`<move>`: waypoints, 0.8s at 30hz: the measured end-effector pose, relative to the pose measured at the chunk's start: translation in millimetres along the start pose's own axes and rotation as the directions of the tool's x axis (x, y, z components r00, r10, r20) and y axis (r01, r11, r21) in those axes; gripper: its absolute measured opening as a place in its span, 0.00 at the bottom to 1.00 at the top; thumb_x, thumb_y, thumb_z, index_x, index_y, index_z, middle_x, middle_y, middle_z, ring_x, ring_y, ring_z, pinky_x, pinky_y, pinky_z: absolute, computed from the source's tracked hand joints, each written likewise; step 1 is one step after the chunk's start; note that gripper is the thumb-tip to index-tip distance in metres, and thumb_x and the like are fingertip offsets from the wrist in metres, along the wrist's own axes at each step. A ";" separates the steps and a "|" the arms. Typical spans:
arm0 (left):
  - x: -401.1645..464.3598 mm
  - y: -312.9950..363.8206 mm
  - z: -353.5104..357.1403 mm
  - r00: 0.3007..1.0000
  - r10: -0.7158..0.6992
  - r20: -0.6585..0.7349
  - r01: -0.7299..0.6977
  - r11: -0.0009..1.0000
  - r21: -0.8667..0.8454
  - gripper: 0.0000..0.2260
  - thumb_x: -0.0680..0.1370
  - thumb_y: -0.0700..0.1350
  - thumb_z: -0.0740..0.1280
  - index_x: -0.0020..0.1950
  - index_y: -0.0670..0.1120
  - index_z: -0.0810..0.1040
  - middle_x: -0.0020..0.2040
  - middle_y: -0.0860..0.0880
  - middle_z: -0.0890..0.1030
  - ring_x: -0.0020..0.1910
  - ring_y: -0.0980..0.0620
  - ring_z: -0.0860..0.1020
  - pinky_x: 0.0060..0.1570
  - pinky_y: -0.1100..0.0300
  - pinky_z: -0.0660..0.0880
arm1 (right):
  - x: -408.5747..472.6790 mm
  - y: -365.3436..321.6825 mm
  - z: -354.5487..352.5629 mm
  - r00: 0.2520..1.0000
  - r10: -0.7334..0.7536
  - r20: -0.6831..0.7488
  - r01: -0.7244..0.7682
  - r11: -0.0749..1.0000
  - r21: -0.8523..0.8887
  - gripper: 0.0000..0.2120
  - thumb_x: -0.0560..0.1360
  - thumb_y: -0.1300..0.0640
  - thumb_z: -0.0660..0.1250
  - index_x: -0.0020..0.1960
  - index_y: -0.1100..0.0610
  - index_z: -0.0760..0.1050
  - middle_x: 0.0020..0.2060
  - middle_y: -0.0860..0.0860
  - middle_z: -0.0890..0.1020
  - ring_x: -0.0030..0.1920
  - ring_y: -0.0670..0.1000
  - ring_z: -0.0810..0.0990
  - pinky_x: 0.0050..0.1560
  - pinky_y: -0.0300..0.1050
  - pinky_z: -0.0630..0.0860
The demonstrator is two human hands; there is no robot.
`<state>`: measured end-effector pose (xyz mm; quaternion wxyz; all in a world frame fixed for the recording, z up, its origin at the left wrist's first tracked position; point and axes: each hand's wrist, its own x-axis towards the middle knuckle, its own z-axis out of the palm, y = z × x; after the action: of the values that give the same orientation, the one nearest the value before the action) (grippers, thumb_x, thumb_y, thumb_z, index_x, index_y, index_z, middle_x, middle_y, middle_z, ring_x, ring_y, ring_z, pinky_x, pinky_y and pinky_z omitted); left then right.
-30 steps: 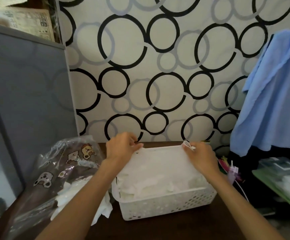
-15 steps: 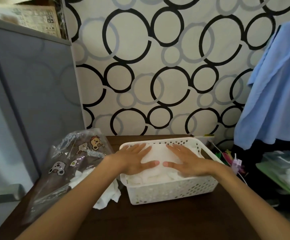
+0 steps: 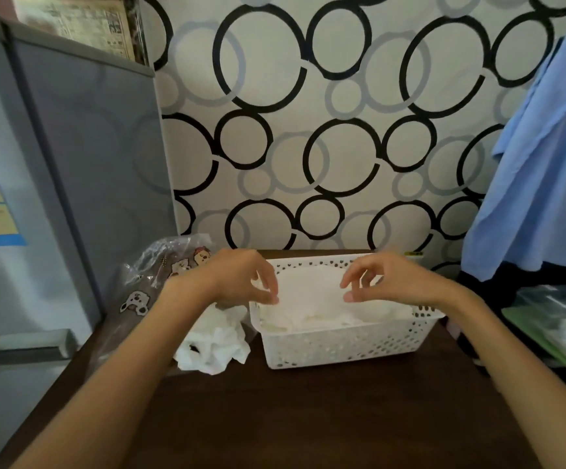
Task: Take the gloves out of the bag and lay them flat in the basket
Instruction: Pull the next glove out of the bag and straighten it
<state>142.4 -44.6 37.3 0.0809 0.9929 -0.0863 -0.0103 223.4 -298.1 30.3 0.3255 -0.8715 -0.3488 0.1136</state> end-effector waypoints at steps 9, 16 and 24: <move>-36.7 -26.2 7.1 0.982 -0.021 -0.186 -0.037 0.953 -0.301 0.06 0.76 0.50 0.69 0.51 0.53 0.84 0.50 0.58 0.83 0.46 0.62 0.79 0.53 0.58 0.77 | 10.1 -13.4 15.1 0.974 0.122 0.192 -0.087 0.980 -0.180 0.05 0.75 0.53 0.69 0.49 0.49 0.83 0.44 0.41 0.83 0.41 0.40 0.80 0.45 0.36 0.75; -88.4 -89.7 12.6 0.925 -0.337 0.177 0.372 0.900 -0.226 0.22 0.67 0.49 0.78 0.58 0.54 0.75 0.56 0.59 0.74 0.57 0.57 0.74 0.59 0.61 0.72 | -0.8 -100.3 69.5 0.995 -0.077 -0.066 0.062 0.977 -0.206 0.05 0.73 0.46 0.69 0.47 0.43 0.82 0.40 0.38 0.79 0.39 0.39 0.77 0.39 0.31 0.69; -75.8 -110.5 27.8 0.909 -0.418 0.005 0.404 0.877 -0.258 0.06 0.81 0.43 0.60 0.47 0.48 0.76 0.51 0.51 0.79 0.50 0.51 0.77 0.56 0.57 0.73 | 29.7 -132.8 163.4 0.992 -0.117 -0.054 0.068 0.835 -0.546 0.15 0.77 0.50 0.64 0.63 0.48 0.74 0.59 0.50 0.78 0.58 0.52 0.76 0.58 0.46 0.71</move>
<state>85.5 71.5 -7.6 0.2052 0.9699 0.1305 -0.0129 104.7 -125.8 -7.6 0.0852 -0.9140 -0.3943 -0.0430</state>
